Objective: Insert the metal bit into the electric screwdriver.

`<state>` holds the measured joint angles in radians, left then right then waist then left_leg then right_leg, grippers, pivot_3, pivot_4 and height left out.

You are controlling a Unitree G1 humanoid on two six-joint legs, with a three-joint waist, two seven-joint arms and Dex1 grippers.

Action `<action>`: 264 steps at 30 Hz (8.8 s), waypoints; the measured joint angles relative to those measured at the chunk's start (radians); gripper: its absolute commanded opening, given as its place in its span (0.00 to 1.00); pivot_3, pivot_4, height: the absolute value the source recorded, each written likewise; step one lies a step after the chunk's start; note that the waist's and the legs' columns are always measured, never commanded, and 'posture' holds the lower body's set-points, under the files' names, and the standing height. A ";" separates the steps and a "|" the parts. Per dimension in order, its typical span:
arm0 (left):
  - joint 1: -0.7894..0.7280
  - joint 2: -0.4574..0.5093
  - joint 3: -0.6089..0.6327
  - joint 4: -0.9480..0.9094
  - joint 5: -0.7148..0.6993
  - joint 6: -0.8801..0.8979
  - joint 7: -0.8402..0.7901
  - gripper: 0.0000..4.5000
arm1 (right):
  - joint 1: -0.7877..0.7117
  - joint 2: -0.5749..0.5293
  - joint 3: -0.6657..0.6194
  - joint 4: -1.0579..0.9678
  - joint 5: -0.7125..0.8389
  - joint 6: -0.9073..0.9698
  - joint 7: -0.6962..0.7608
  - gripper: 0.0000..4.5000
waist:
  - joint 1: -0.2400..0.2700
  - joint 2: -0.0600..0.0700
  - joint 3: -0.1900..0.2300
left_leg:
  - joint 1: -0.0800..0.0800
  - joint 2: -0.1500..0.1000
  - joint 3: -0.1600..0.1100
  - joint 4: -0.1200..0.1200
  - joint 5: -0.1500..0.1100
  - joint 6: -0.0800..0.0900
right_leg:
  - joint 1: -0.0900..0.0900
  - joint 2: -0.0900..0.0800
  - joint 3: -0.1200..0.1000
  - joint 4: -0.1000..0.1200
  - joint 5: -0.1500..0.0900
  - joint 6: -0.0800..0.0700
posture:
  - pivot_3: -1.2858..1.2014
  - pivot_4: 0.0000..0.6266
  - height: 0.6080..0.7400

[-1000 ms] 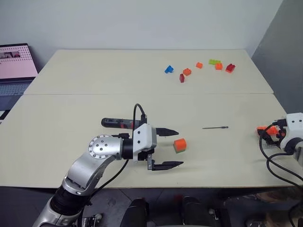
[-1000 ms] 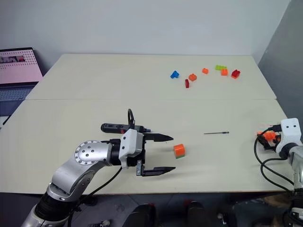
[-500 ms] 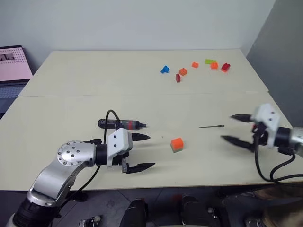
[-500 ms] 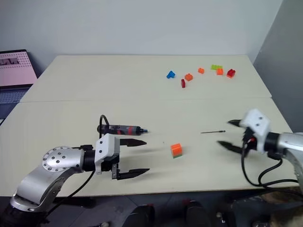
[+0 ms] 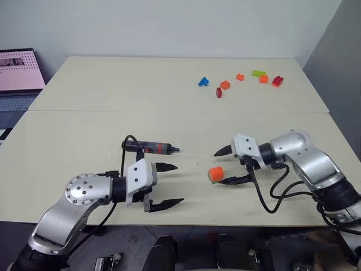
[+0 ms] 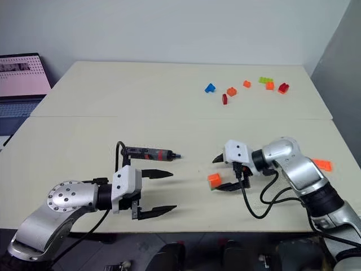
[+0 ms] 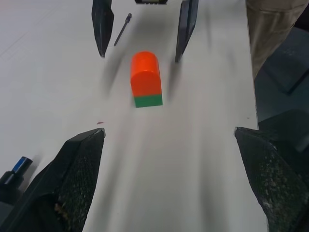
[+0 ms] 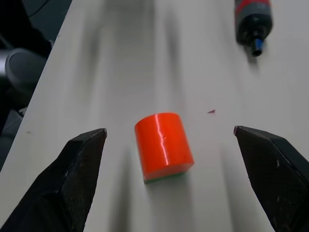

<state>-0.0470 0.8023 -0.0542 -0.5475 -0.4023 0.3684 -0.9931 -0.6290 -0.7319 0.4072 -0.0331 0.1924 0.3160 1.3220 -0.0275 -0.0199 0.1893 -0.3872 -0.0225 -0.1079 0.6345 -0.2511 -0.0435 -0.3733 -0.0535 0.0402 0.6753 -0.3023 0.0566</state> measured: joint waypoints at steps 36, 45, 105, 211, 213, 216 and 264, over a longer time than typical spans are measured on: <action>-0.208 -0.236 -0.204 0.162 0.028 -0.122 -0.065 1.00 | 0.426 -0.124 -0.744 0.035 -0.056 0.175 -0.523 0.32 | 0.005 0.001 0.000 | 0.002 -0.001 0.006 0.001 0.000 0.000 | 0.001 0.001 0.001 0.004 0.000 0.000 | 0.52 0.24 1.00; -0.272 -0.302 -0.236 0.206 0.044 -0.143 -0.065 1.00 | 0.358 -0.075 -0.795 0.231 -0.071 0.242 -0.741 0.32 | -0.006 0.001 0.000 | 0.005 -0.001 0.010 0.001 0.001 0.001 | 0.002 0.002 0.004 0.004 0.000 0.000 | 0.52 0.24 1.00; -0.926 -0.061 -0.449 0.962 0.642 -0.332 -0.317 1.00 | 0.412 -0.073 -0.386 -0.540 0.338 0.246 -0.390 1.00 | -0.005 -0.001 0.001 | -0.018 -0.002 0.002 0.010 0.000 0.000 | -0.013 0.005 -0.003 0.005 0.001 0.001 | 0.52 0.24 1.00; -0.250 -0.650 -0.059 0.325 0.206 -0.163 0.500 0.37 | -0.259 -0.206 0.053 0.456 -0.258 -0.138 0.048 1.00 | -0.006 0.001 -0.002 | -0.002 -0.002 0.008 0.011 0.001 0.000 | 0.001 0.001 0.003 0.003 0.005 0.006 | 0.52 0.24 1.00; -0.255 -0.651 -0.066 0.330 0.209 -0.169 0.502 0.37 | -0.323 -0.147 0.097 0.586 -0.308 -0.177 0.079 1.00 | -0.005 0.001 -0.002 | -0.002 -0.002 0.008 0.011 0.002 -0.001 | 0.001 0.000 0.003 0.003 0.005 0.005 | 0.52 0.24 1.00; -0.257 -0.653 -0.072 0.339 0.210 -0.183 0.504 0.37 | -0.392 -0.079 0.141 0.746 -0.378 -0.244 0.108 1.00 | 0.000 0.002 -0.002 | -0.004 -0.002 0.006 0.011 0.002 -0.002 | 0.000 0.000 0.002 0.002 0.005 0.005 | 0.52 0.24 1.00; -0.262 -0.663 -0.096 0.362 0.242 -0.225 0.551 0.37 | -0.378 0.083 -0.258 0.777 -0.256 -0.159 0.013 0.00 | -0.002 0.002 -0.002 | -0.004 -0.003 0.001 0.011 0.002 -0.001 | 0.000 0.000 0.001 0.003 0.005 0.005 | 0.52 0.24 1.00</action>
<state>-0.3092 0.1390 -0.1500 -0.1853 -0.1600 0.1429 -0.4423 -1.0071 -0.6489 0.1490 0.7444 -0.0633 0.1569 1.3347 -0.0294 -0.0175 0.1875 -0.3915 -0.0251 -0.1072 0.6455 -0.2493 -0.0445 -0.3730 -0.0540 0.0414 0.6785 -0.2975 0.0618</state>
